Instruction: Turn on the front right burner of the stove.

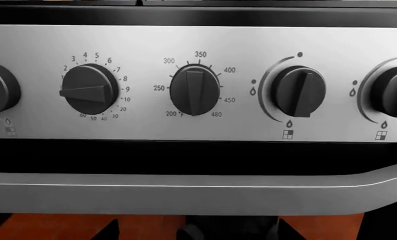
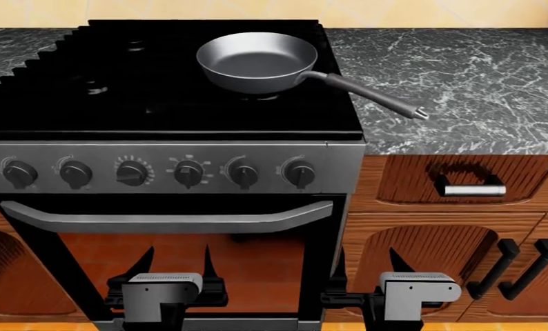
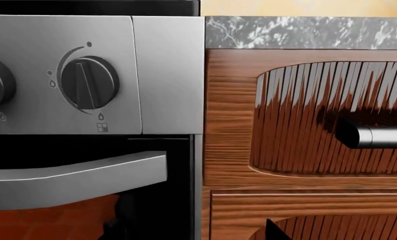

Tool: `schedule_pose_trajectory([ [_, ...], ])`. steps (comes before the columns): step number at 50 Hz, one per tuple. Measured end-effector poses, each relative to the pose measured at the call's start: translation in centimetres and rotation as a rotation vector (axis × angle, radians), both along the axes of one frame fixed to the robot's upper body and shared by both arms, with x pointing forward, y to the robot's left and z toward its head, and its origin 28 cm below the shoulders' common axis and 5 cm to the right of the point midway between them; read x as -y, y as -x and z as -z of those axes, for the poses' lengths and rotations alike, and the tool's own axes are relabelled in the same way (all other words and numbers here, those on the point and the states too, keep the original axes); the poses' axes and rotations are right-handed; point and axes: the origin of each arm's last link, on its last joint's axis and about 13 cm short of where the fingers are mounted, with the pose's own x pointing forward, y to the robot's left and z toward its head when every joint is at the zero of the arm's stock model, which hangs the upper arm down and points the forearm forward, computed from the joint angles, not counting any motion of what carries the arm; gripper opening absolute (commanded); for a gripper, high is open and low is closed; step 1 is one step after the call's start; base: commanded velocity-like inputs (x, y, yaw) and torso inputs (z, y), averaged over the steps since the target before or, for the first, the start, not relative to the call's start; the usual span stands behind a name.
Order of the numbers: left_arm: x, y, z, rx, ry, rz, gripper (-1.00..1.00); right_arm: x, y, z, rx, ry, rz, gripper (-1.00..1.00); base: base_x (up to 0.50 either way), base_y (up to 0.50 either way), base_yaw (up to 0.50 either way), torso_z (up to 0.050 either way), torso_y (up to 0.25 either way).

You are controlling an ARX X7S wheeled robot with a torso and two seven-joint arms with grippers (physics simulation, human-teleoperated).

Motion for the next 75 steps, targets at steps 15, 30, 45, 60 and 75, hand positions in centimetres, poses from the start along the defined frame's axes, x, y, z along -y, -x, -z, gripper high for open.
schedule_pose_trajectory([
  [15,0.0,0.0,0.0,-0.003,0.0,-0.001,1.0,0.0,0.0,0.0,-0.001,0.002,0.001,1.0,0.0,0.0,0.0,-0.05,0.0],
  [30,0.0,0.0,0.0,-0.007,-0.001,0.001,1.0,0.0,0.0,0.0,-0.005,0.002,0.005,1.0,0.0,0.0,0.0,-0.05,0.0],
  [45,0.0,0.0,0.1,-0.01,-0.003,0.002,1.0,0.0,-0.1,0.1,-0.014,0.003,0.008,1.0,0.0,0.0,0.0,-0.05,0.0],
  [60,0.0,0.0,0.1,-0.014,-0.007,0.006,1.0,0.0,-0.1,0.1,-0.012,0.015,0.011,1.0,0.0,0.0,0.0,-0.012,0.0],
  [75,0.1,0.0,0.1,-0.019,-0.011,0.008,1.0,-1.3,-0.5,-4.4,0.068,0.091,-0.015,1.0,0.0,0.0,0.0,0.0,0.0],
])
